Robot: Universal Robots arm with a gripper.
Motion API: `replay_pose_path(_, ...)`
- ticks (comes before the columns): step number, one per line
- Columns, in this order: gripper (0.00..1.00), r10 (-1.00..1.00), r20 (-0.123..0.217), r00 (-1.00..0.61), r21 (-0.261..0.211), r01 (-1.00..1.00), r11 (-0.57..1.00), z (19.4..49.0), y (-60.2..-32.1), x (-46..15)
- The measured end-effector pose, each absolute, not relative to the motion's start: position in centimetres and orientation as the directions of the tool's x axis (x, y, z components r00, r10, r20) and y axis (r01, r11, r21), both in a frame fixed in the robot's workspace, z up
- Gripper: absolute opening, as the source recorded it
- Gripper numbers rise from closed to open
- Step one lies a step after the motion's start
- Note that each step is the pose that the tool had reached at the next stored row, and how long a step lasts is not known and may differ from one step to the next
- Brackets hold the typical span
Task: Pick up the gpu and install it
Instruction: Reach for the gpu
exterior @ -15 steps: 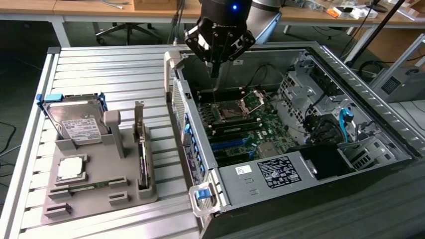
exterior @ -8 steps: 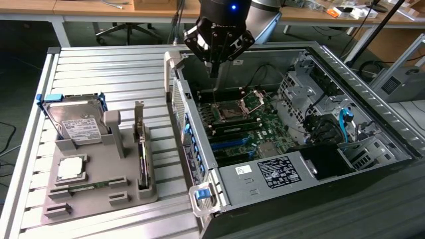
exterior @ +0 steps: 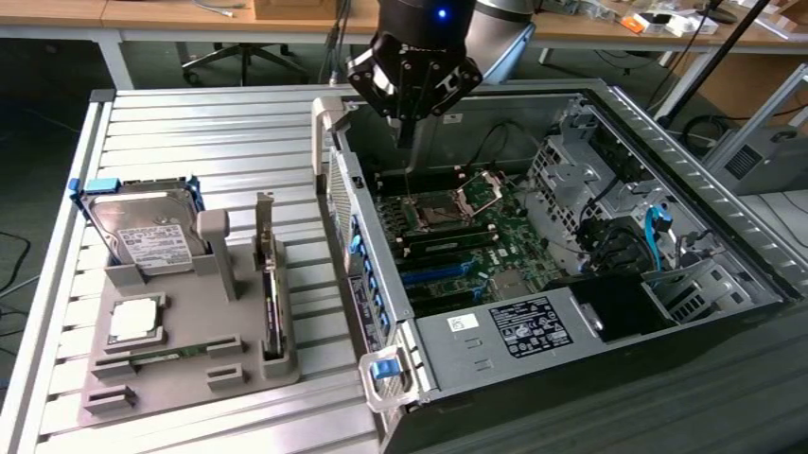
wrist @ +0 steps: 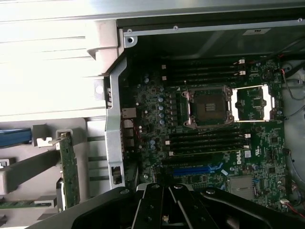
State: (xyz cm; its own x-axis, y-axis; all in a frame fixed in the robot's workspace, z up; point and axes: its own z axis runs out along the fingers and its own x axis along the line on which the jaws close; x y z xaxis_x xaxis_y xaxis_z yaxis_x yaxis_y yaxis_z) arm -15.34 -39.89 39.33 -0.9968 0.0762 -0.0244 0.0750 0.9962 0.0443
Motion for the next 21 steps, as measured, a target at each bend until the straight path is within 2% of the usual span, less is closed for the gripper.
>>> replay_pose_path(21, 0.11, 0.076, -0.024, -0.997, 0.044, 0.075, 0.996, 39.33, -39.89, -16.09)
